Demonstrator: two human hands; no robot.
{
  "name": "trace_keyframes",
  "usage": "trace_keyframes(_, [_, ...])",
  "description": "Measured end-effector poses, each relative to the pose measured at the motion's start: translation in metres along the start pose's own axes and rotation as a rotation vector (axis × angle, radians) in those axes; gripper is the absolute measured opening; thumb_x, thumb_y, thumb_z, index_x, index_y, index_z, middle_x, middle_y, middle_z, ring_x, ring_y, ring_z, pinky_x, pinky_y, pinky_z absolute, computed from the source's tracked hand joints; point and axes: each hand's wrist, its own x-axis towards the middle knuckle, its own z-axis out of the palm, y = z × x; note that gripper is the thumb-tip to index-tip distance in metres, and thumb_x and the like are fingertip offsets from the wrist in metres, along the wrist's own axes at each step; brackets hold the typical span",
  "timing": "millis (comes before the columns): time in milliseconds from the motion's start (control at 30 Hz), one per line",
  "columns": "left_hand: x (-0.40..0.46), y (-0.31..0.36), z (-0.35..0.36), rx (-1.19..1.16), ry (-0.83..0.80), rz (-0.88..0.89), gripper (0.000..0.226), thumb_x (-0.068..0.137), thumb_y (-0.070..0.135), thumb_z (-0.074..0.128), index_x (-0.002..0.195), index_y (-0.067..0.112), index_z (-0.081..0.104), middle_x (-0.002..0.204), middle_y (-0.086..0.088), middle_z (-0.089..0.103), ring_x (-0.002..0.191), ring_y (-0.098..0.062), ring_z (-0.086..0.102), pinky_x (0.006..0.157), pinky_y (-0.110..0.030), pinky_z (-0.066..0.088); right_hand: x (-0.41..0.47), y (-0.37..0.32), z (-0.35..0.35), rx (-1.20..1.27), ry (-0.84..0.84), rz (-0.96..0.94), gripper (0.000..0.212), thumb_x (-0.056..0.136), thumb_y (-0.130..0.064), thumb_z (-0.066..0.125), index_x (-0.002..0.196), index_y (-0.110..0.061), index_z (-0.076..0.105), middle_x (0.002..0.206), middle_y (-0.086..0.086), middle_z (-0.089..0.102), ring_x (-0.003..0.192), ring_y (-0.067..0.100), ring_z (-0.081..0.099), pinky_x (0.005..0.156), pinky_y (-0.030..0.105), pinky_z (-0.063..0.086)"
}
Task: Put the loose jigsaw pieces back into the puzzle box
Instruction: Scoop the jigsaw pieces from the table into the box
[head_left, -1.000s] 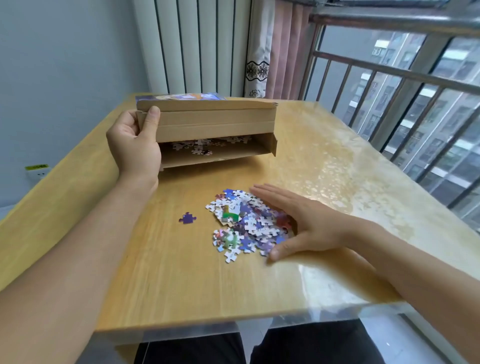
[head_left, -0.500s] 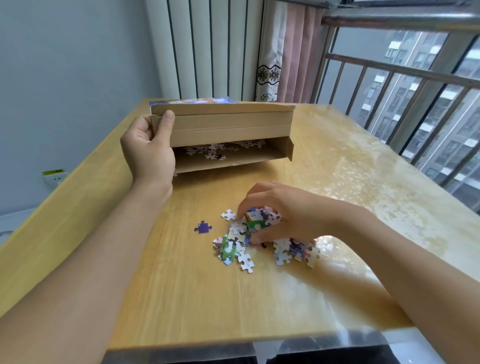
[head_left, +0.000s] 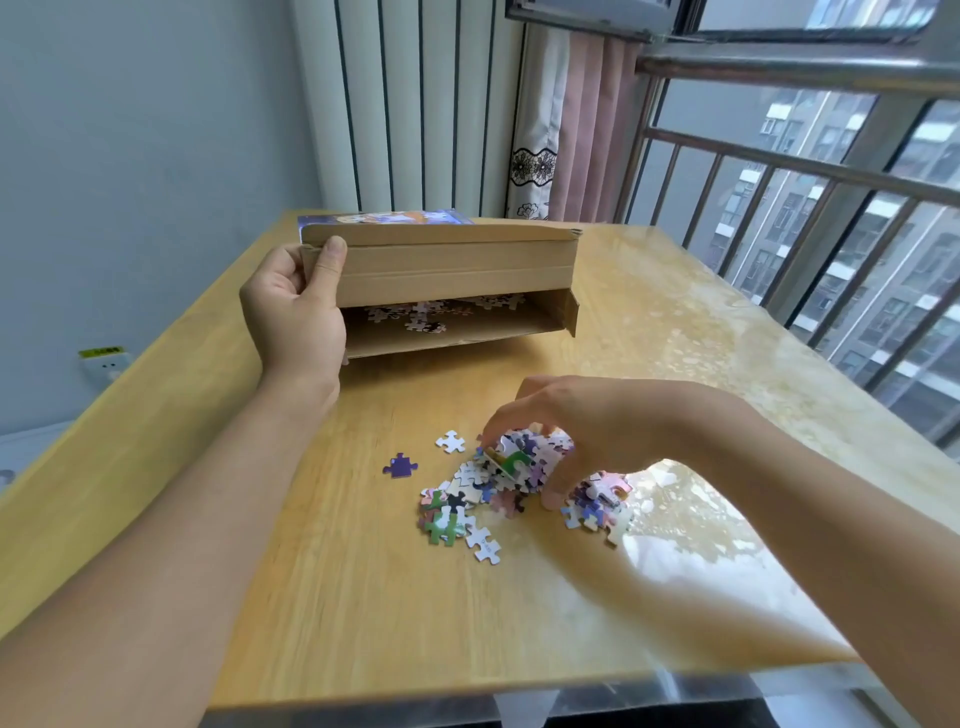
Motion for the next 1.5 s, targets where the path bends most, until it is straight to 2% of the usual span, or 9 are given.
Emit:
trace_keyframes(400, [0.005, 0.006, -0.004, -0.039, 0.034, -0.009, 0.033, 0.085, 0.05, 0.071, 0.068, 0.026, 0.056, 0.069, 0.007, 0.057, 0.068, -0.023, 0.044, 0.06, -0.046, 0.041, 0.001, 0.002, -0.01, 0.111, -0.041, 0.066, 0.033, 0.085, -0.024, 0.08, 0.1, -0.034, 0.053, 0.1, -0.003, 0.06, 0.072, 0.021, 0.068, 0.063, 0.039, 0.056])
trace_keyframes(667, [0.006, 0.005, -0.002, -0.034, 0.027, -0.005, 0.034, 0.086, 0.051, 0.071, 0.066, 0.028, 0.057, 0.065, 0.011, 0.056, 0.068, -0.025, 0.045, 0.062, -0.048, 0.045, 0.003, 0.02, -0.019, 0.391, 0.219, 0.083, 0.026, 0.081, -0.007, 0.081, 0.097, -0.017, 0.064, 0.099, 0.002, 0.069, 0.078, 0.024, 0.074, 0.06, 0.037, 0.063])
trace_keyframes(967, [0.004, 0.007, -0.002, -0.032, 0.032, 0.015, 0.032, 0.085, 0.052, 0.071, 0.067, 0.028, 0.059, 0.066, 0.012, 0.061, 0.068, -0.026, 0.048, 0.06, -0.048, 0.043, 0.032, 0.006, -0.041, 1.7, 0.495, 0.295, 0.013, 0.088, 0.003, 0.07, 0.098, 0.002, 0.062, 0.098, 0.019, 0.066, 0.066, 0.018, 0.069, 0.051, 0.018, 0.056])
trace_keyframes(1067, [0.004, 0.009, -0.002, -0.031, 0.032, 0.011, 0.032, 0.083, 0.054, 0.071, 0.068, 0.028, 0.06, 0.067, 0.011, 0.061, 0.067, -0.026, 0.048, 0.06, -0.048, 0.043, 0.057, 0.0, -0.045, 1.756, 0.566, 0.45, 0.022, 0.085, 0.006, 0.071, 0.104, 0.003, 0.06, 0.122, 0.023, 0.061, 0.078, 0.024, 0.07, 0.046, 0.02, 0.054])
trace_keyframes(1167, [0.003, 0.011, -0.002, -0.043, 0.033, 0.007, 0.032, 0.084, 0.053, 0.071, 0.067, 0.029, 0.06, 0.065, 0.014, 0.061, 0.066, -0.027, 0.046, 0.061, -0.047, 0.043, 0.075, -0.009, -0.043, 1.798, 0.673, 0.49, 0.017, 0.087, 0.01, 0.067, 0.098, 0.003, 0.057, 0.118, 0.024, 0.06, 0.093, 0.029, 0.069, 0.044, 0.023, 0.055])
trace_keyframes(1300, [0.002, 0.011, 0.0, -0.063, 0.017, 0.014, 0.044, 0.083, 0.054, 0.071, 0.069, 0.016, 0.056, 0.067, 0.002, 0.055, 0.061, -0.035, 0.04, 0.055, -0.051, 0.042, 0.094, -0.02, -0.048, 2.113, 0.828, 0.47, 0.006, 0.096, 0.007, 0.055, 0.096, 0.002, 0.053, 0.102, 0.015, 0.055, 0.088, 0.028, 0.056, 0.078, 0.03, 0.061])
trace_keyframes(1367, [0.003, 0.009, -0.001, -0.057, 0.01, 0.019, 0.059, 0.082, 0.058, 0.07, 0.077, 0.002, 0.051, 0.072, -0.007, 0.05, 0.062, -0.048, 0.04, 0.052, -0.057, 0.042, 0.101, -0.03, -0.049, 2.199, 0.867, 0.484, 0.017, 0.097, 0.001, 0.05, 0.11, -0.003, 0.059, 0.108, 0.011, 0.061, 0.089, 0.024, 0.055, 0.074, 0.03, 0.058])
trace_keyframes(1433, [0.001, 0.009, 0.002, -0.051, -0.015, 0.034, 0.061, 0.082, 0.058, 0.069, 0.077, 0.002, 0.047, 0.072, -0.011, 0.047, 0.062, -0.052, 0.041, 0.051, -0.058, 0.041, 0.101, -0.039, -0.051, 2.4, 0.978, 0.384, 0.027, 0.098, -0.006, 0.046, 0.118, -0.012, 0.063, 0.103, 0.007, 0.067, 0.084, 0.023, 0.06, 0.057, 0.031, 0.055])
trace_keyframes(1500, [0.0, 0.009, 0.002, -0.046, -0.027, 0.043, 0.061, 0.083, 0.057, 0.07, 0.076, 0.001, 0.046, 0.071, -0.012, 0.045, 0.061, -0.052, 0.04, 0.05, -0.057, 0.041, 0.099, -0.048, -0.053, 2.673, 1.033, 0.172, 0.03, 0.097, -0.024, 0.046, 0.113, -0.017, 0.07, 0.098, 0.005, 0.073, 0.09, 0.026, 0.068, 0.075, 0.038, 0.059])
